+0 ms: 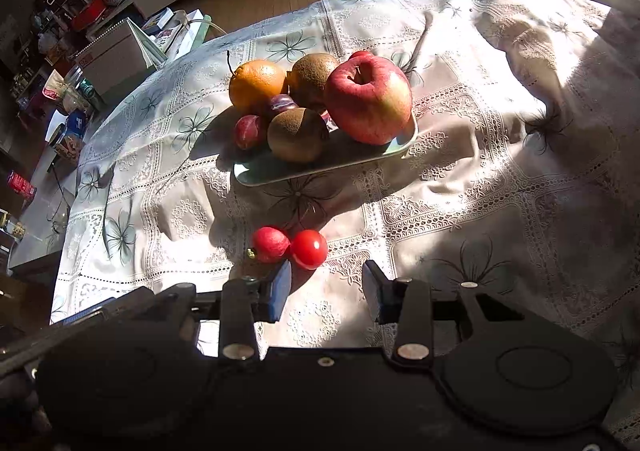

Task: Organize fruits
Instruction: 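Move both grippers back to the remaining loose fruits, then grasp a red tomato with the right gripper while the left gripper grasps a red radish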

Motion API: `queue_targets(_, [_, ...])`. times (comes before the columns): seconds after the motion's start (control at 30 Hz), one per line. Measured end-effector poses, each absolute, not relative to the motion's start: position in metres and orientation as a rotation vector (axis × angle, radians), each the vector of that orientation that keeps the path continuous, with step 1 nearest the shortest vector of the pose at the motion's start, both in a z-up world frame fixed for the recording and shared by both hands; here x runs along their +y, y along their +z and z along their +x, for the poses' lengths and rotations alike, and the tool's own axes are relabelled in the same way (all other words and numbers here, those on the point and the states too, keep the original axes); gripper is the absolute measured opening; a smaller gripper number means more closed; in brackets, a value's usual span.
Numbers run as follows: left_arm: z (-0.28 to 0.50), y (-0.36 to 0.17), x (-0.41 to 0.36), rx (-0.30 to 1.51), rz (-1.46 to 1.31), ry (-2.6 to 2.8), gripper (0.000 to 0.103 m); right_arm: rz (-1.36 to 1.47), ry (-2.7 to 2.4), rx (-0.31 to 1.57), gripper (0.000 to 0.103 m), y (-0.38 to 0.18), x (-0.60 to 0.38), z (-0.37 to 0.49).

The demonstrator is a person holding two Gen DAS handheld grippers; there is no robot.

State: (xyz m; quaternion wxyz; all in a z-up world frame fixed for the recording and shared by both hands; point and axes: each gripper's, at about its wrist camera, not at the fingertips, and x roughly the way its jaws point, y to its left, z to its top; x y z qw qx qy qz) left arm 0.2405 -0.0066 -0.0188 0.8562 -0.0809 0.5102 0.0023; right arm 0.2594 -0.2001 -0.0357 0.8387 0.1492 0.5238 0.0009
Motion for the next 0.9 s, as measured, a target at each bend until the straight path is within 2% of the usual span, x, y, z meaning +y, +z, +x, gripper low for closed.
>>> queue_targets(0.23, [0.258,-0.056,0.001,1.181,-0.170,0.091,0.041,0.292,-0.037,1.183,0.042,-0.071,-0.182,0.292])
queue_targets(0.73, [0.264,-0.060,0.023,1.179,-0.159,0.113,0.041,0.149,-0.022,1.210,0.045,-0.111,-0.138,0.311])
queue_targets(0.8, [0.264,-0.060,0.024,1.177,-0.156,0.105,0.041,0.117,-0.037,1.195,0.042,-0.113,-0.133,0.309])
queue_targets(0.83, [0.265,-0.061,0.023,1.175,-0.152,0.096,0.041,0.099,-0.046,1.188,0.034,-0.112,-0.132,0.308])
queue_targets(0.9, [0.264,-0.061,0.021,1.172,-0.142,0.080,0.041,0.083,-0.035,1.172,0.034,-0.110,-0.131,0.304])
